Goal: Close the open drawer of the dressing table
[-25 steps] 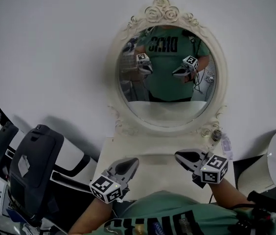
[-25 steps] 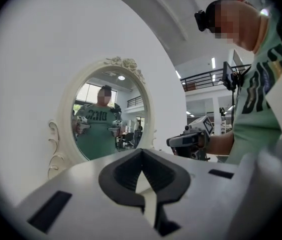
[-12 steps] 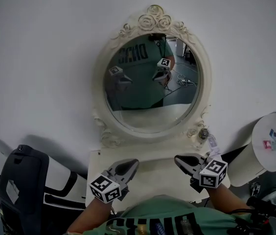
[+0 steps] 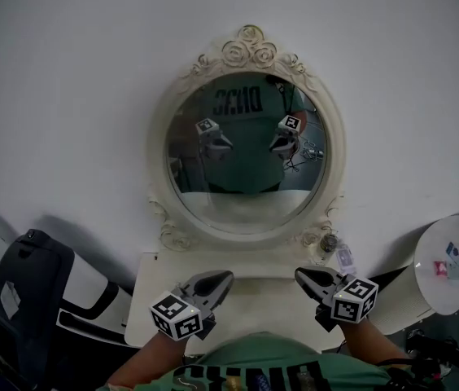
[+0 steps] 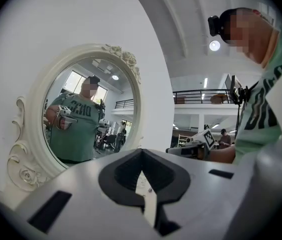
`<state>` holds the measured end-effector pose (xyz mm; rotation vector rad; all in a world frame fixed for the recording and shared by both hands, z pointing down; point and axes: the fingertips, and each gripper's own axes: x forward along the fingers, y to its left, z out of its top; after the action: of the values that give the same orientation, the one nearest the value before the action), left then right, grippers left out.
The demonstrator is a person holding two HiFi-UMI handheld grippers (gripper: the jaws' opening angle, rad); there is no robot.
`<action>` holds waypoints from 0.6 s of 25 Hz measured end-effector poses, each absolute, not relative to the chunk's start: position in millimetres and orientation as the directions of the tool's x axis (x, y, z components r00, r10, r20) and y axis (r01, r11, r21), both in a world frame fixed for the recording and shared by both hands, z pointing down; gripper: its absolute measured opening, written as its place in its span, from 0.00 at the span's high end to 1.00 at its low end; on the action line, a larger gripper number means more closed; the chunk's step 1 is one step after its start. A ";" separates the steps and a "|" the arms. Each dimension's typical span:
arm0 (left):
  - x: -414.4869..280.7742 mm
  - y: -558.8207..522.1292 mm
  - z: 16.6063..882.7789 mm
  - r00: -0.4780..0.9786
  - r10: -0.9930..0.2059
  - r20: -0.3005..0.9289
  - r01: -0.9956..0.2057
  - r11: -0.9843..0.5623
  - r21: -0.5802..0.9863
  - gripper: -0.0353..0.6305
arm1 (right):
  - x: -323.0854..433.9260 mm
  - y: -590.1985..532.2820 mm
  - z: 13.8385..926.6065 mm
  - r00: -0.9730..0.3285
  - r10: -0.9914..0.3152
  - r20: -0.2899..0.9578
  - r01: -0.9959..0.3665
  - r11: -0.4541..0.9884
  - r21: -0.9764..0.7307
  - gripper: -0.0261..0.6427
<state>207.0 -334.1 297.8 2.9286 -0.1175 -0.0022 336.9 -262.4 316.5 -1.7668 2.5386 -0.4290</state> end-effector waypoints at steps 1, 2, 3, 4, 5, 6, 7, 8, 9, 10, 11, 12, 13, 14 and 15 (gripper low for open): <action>207.4 -333.7 297.9 0.996 -0.087 0.007 -0.086 -0.974 0.208 0.93 | 337.9 -264.4 315.9 -0.366 -0.920 0.139 -0.916 0.329 -0.231 0.94; 206.4 -333.7 298.1 0.995 -0.095 0.008 -0.094 -0.974 0.204 0.93 | 337.8 -266.5 315.6 -0.373 -0.918 0.137 -0.913 0.337 -0.229 0.94; 204.3 -334.2 298.7 0.995 -0.103 0.012 -0.103 -0.974 0.200 0.93 | 336.6 -268.7 315.8 -0.379 -0.915 0.136 -0.911 0.343 -0.229 0.94; 201.6 -335.5 299.7 0.994 -0.112 0.017 -0.113 -0.974 0.196 0.93 | 334.9 -270.6 316.4 -0.386 -0.913 0.135 -0.908 0.349 -0.231 0.94; 198.8 -337.3 300.7 0.992 -0.121 0.022 -0.122 -0.973 0.195 0.93 | 333.2 -272.2 317.4 -0.391 -0.910 0.137 -0.906 0.354 -0.231 0.94; 196.3 -339.5 301.5 0.991 -0.129 0.025 -0.131 -0.972 0.195 0.93 | 331.9 -273.5 318.4 -0.394 -0.908 0.141 -0.906 0.357 -0.228 0.94; 194.3 -341.5 301.8 0.990 -0.136 0.027 -0.139 -0.971 0.196 0.93 | 331.2 -274.4 319.4 -0.395 -0.907 0.147 -0.907 0.358 -0.222 0.94; 192.9 -342.9 301.6 0.990 -0.142 0.026 -0.144 -0.970 0.198 0.93 | 330.9 -275.0 320.1 -0.394 -0.906 0.154 -0.908 0.358 -0.215 0.94; 192.0 -343.6 301.3 0.989 -0.145 0.025 -0.147 -0.969 0.199 0.93 | 331.0 -275.3 320.7 -0.393 -0.906 0.159 -0.910 0.358 -0.209 0.94; 191.5 -343.5 301.1 0.989 -0.145 0.024 -0.147 -0.969 0.200 0.93 | 331.1 -275.5 321.2 -0.391 -0.906 0.163 -0.911 0.356 -0.205 0.94; 191.2 -342.8 301.2 0.989 -0.143 0.024 -0.145 -0.969 0.200 0.93 | 331.0 -275.5 321.5 -0.389 -0.906 0.165 -0.912 0.355 -0.205 0.94; 191.1 -341.6 301.6 0.990 -0.139 0.026 -0.142 -0.970 0.200 0.93 | 330.7 -275.6 321.9 -0.388 -0.907 0.166 -0.913 0.353 -0.204 0.94; 191.3 -340.3 302.1 0.991 -0.135 0.028 -0.137 -0.970 0.198 0.93 | 330.0 -275.7 322.3 -0.387 -0.907 0.168 -0.913 0.353 -0.203 0.94; 191.5 -339.2 302.5 0.991 -0.130 0.030 -0.133 -0.971 0.197 0.93 | 329.1 -275.9 322.7 -0.388 -0.906 0.169 -0.914 0.353 -0.201 0.94; 191.8 -338.5 302.7 0.992 -0.126 0.032 -0.130 -0.972 0.195 0.93 | 327.9 -276.2 323.0 -0.389 -0.905 0.172 -0.913 0.355 -0.199 0.94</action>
<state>191.8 -338.5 302.7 2.9375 -0.1905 0.0284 327.9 -276.2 323.0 -1.7532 2.6124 -0.4171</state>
